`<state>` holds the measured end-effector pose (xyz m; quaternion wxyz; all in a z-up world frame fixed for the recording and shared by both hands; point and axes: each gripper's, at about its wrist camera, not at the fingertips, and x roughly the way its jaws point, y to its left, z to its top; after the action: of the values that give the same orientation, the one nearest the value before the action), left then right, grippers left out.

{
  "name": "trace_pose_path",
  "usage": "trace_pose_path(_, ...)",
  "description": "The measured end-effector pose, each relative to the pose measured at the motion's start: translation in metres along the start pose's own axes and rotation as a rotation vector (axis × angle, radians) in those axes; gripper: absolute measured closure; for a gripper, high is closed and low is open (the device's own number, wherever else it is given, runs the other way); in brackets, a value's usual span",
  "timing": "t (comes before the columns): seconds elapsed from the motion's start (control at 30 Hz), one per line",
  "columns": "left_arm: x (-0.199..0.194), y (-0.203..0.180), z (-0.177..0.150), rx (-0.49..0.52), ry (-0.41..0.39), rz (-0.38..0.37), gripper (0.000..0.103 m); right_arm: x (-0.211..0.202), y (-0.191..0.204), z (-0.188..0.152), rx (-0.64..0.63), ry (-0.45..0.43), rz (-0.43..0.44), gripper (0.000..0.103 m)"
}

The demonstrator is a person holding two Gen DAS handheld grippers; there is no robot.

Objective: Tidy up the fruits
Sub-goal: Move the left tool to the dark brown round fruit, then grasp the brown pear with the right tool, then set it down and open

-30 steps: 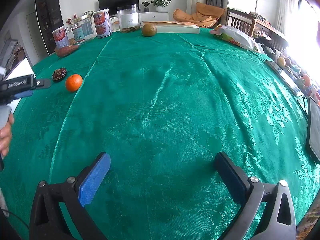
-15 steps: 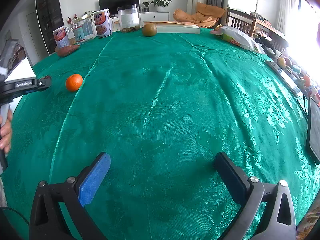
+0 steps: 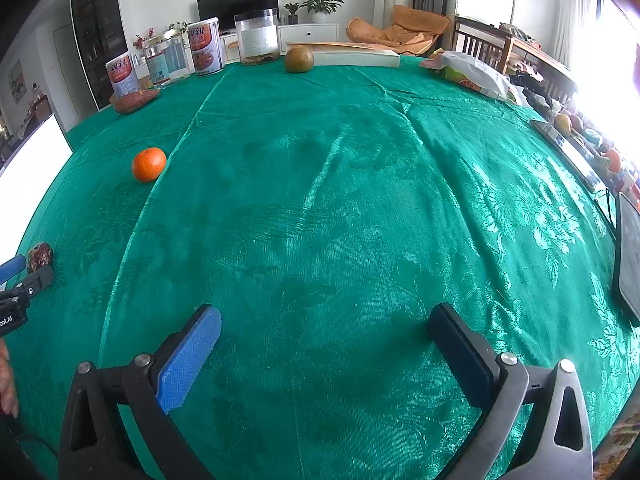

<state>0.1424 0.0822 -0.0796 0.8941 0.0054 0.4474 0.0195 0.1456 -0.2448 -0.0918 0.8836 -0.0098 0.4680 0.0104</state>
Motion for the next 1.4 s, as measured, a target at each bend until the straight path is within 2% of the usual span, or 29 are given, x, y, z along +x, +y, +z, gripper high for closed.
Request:
trace_pose_path(0.07,0.003,0.008,0.000,-0.040,0.011,-0.011,0.001,0.005,-0.003,0.011,-0.082,0.061,0.056,0.000)
trace_pose_path(0.17,0.003,0.008,-0.002,-0.039,0.012,-0.001,0.000,0.019,-0.025,0.049,-0.081,0.101,0.061,0.001)
trace_pose_path(0.3,0.004,0.006,-0.002,-0.041,0.014,-0.007,0.000,0.042,-0.037,0.132,-0.108,0.010,0.034,0.001)
trace_pose_path(0.43,0.004,0.006,-0.002,-0.041,0.014,-0.007,0.000,0.093,-0.029,0.209,-0.078,-0.017,0.069,0.001)
trace_pose_path(0.47,0.004,0.006,-0.002,-0.041,0.014,-0.007,0.000,0.107,-0.027,0.225,-0.047,-0.018,0.094,0.005)
trace_pose_path(0.5,0.004,0.006,-0.002,-0.041,0.014,-0.006,0.000,0.119,-0.024,0.238,-0.014,-0.019,0.123,0.009)
trace_pose_path(0.57,0.004,0.006,-0.002,-0.041,0.014,-0.006,0.000,0.141,-0.021,0.262,0.048,-0.029,0.171,0.013)
trace_pose_path(0.73,0.004,0.006,-0.002,-0.041,0.013,-0.006,0.000,0.180,-0.002,0.306,0.048,-0.066,0.139,0.015)
trace_pose_path(0.8,0.004,0.006,-0.002,-0.041,0.013,-0.006,0.000,0.194,0.007,0.316,0.025,-0.059,0.129,0.022)
trace_pose_path(0.83,0.004,0.006,-0.002,-0.041,0.013,-0.007,0.000,0.201,0.011,0.320,0.017,-0.045,0.125,0.024)
trace_pose_path(0.87,0.004,0.006,-0.002,-0.041,0.013,-0.007,0.000,0.208,0.014,0.322,0.011,-0.020,0.121,0.031)
trace_pose_path(0.9,0.004,0.006,-0.002,-0.041,0.013,-0.007,0.000,0.216,0.016,0.323,0.007,0.015,0.124,0.049)
trace_pose_path(0.97,0.004,0.006,-0.002,-0.041,0.013,-0.007,0.000,0.213,0.017,0.324,0.001,0.016,0.114,0.055)
trace_pose_path(1.07,0.004,0.007,-0.001,-0.041,0.013,-0.007,0.000,0.191,0.007,0.311,0.045,-0.007,0.152,0.055)
trace_pose_path(1.2,0.004,0.007,-0.001,-0.042,0.013,-0.006,0.000,0.139,-0.009,0.271,0.047,-0.011,0.222,0.055)
trace_pose_path(1.4,0.004,0.007,-0.001,-0.042,0.013,-0.006,0.000,0.042,-0.026,0.170,-0.010,0.073,0.304,0.055)
